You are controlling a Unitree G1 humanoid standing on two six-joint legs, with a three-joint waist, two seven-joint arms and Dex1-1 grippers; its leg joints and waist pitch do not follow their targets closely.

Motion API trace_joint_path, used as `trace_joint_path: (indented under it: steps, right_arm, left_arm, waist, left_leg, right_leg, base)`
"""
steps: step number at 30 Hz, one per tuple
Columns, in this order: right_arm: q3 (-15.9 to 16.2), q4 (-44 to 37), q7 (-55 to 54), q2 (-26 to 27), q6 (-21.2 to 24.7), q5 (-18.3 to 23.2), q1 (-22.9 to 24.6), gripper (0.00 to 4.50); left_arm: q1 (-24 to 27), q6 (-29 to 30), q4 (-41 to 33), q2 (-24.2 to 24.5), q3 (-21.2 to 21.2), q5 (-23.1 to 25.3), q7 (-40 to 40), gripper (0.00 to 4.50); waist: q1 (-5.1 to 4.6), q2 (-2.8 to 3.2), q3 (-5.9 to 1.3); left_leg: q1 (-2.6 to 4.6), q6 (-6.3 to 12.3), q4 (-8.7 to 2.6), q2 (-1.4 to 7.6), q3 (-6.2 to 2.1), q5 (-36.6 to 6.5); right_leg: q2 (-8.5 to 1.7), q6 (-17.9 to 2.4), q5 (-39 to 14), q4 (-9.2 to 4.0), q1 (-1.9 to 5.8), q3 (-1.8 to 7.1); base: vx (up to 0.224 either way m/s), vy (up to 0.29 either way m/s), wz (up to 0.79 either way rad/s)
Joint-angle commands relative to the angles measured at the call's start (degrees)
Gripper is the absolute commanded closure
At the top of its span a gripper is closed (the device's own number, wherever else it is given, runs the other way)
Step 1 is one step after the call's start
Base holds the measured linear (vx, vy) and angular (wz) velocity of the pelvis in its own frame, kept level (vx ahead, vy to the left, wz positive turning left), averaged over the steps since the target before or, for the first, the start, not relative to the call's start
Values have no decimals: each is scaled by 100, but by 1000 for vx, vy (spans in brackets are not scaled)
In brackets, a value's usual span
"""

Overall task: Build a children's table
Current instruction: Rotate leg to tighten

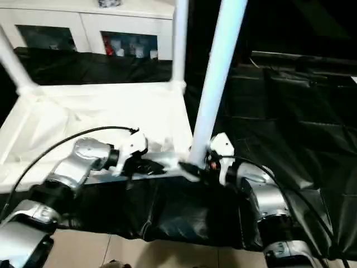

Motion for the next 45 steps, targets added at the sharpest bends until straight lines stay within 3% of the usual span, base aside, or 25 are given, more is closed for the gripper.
trace_joint_path:
  steps: [1, 6, 14, 21, 23, 24, 25, 26, 27, 28, 33, 34, 37, 38, 39, 41, 44, 45]
  right_arm:
    - [364, 40, 456, -52, 195, -3, 41, 161]
    - [447, -42, 795, -99, 262, 61, 44, 183]
    - [556, -197, 1017, -102, 385, 140, 114, 189]
    - [612, -401, 1010, -25, 530, 210, 394, 189]
    - [493, -330, 617, 168, 495, 201, 395, 189]
    - [493, -330, 617, 168, 495, 201, 395, 189]
    - [304, -60, -257, 474, 376, 25, 301, 189]
    - [267, -2, -446, 535, 370, -14, 279, 190]
    - [192, 122, -882, 667, 305, -116, 235, 190]
    - [138, 192, -1212, 766, 292, -180, 211, 194]
    - [-82, 408, -2530, 1358, 346, -300, 124, 195]
    - [-151, 513, -2948, 1652, 321, -338, 35, 195]
    - [-135, 605, -3192, 1896, 255, -399, -62, 195]
    - [-69, 616, -3238, 1979, 190, -439, -109, 195]
    - [-29, 596, -3244, 2013, 160, -447, -136, 139]
    - [-41, 483, -3154, 1999, 195, -376, -153, 125]
    - [5, 326, -2964, 1756, 236, -436, -128, 88]
    - [14, 306, -2939, 1706, 248, -458, -124, 80]
  left_arm:
    - [-63, -83, -341, -47, -65, -258, -296, 450]
    - [20, 35, -475, 44, -66, -318, -497, 450]
    - [46, 115, -543, 85, -70, -408, -601, 450]
    - [136, 209, -536, -126, 63, -451, -187, 450]
    - [89, 48, -433, -215, 87, -336, 159, 450]
    - [89, 48, -433, -215, 87, -336, 159, 450]
    - [-87, -99, -105, -478, 151, -92, 1028, 450]
    - [-123, -109, -41, -537, 162, -45, 1205, 450]
    - [-176, -67, 36, -654, 162, 33, 1487, 450]
    - [-205, -18, 67, -741, 151, 75, 1667, 450]
    - [-283, 291, 99, -1218, 99, 116, 2183, 450]
    - [-349, 306, 164, -1382, 103, 114, 2292, 450]
    - [-414, 237, 236, -1487, 122, 118, 2313, 450]
    - [-448, 217, 287, -1501, 132, 105, 2264, 450]
    - [-455, 202, 309, -1476, 113, 105, 2182, 450]
    - [-410, 222, 262, -1368, 67, 110, 1999, 450]
    - [-375, 235, 230, -1226, 42, 111, 1823, 450]
    - [-373, 234, 234, -1203, 38, 113, 1792, 450]
  waist:
    - [20, -28, -347]
    - [26, -27, -371]
    - [35, -45, -358]
    - [80, -29, -373]
    - [99, 11, -355]
    - [93, 0, -350]
    - [76, -14, -336]
    - [49, -15, -306]
    - [50, 30, -300]
    - [19, 1, -295]
    - [-76, -12, -298]
    - [-85, -62, -305]
    - [-91, -27, -316]
    - [-97, 9, -315]
    - [-108, 25, -318]
    - [-116, 1, -323]
    - [-138, 71, -327]
    - [-159, 48, -327]
  left_leg:
    - [70, 303, -367, 265, -78, -1377]
    - [49, 379, -341, 263, -77, -1112]
    - [60, 338, -351, 263, -80, -1179]
    - [56, 371, -335, 265, -77, -1068]
    - [65, 304, -350, 260, -86, -1242]
    - [71, 270, -357, 258, -83, -1318]
    - [81, 192, -374, 256, -92, -1464]
    - [104, 69, -395, 246, -107, -1697]
    - [127, -16, -404, 236, -128, -1809]
    - [145, -95, -418, 229, -151, -2003]
    - [140, -121, -445, 218, -175, -2154]
    - [129, -79, -439, 215, -160, -2086]
    - [120, -37, -432, 204, -147, -1941]
    - [114, -37, -434, 201, -152, -1924]
    - [108, -25, -433, 197, -146, -1923]
    - [106, 14, -427, 197, -135, -1886]
    - [97, 37, -431, 204, -136, -1850]
    - [88, 40, -433, 202, -135, -1869]
  right_leg:
    - [-331, -1483, -1131, -376, 291, 239]
    - [-331, -1557, -739, -321, 303, 233]
    - [-333, -1463, -1074, -350, 287, 234]
    - [-331, -1490, -811, -327, 293, 238]
    - [-337, -1432, -1098, -367, 274, 236]
    - [-332, -1402, -1198, -385, 268, 239]
    - [-345, -1351, -1425, -410, 253, 241]
    - [-352, -1249, -1860, -463, 230, 236]
    - [-362, -1168, -2114, -484, 228, 230]
    - [-370, -1015, -2502, -529, 233, 221]
    - [-364, -808, -2717, -572, 208, 233]
    - [-358, -808, -2628, -576, 200, 243]
    - [-349, -846, -2381, -555, 200, 251]
    - [-349, -871, -2305, -541, 208, 252]
    - [-341, -902, -2193, -540, 215, 250]
    - [-335, -936, -2061, -528, 224, 255]
    - [-326, -1030, -1855, -505, 241, 255]
    - [-309, -1050, -1808, -499, 256, 245]
  base:
    - [0, 0, 0]
    - [0, 0, 0]
    - [0, 0, 0]
    - [0, 0, 0]
    - [0, 0, 0]
    - [0, 0, 0]
    - [0, 0, 0]
    - [0, 0, 0]
    - [0, 0, 0]
    - [0, 0, 0]
    - [0, 0, 0]
    - [0, 0, 0]
    - [0, 0, 0]
    - [0, 0, 0]
    - [0, 0, 0]
    - [0, 0, 0]
    - [0, 0, 0]
    - [0, 0, 0]
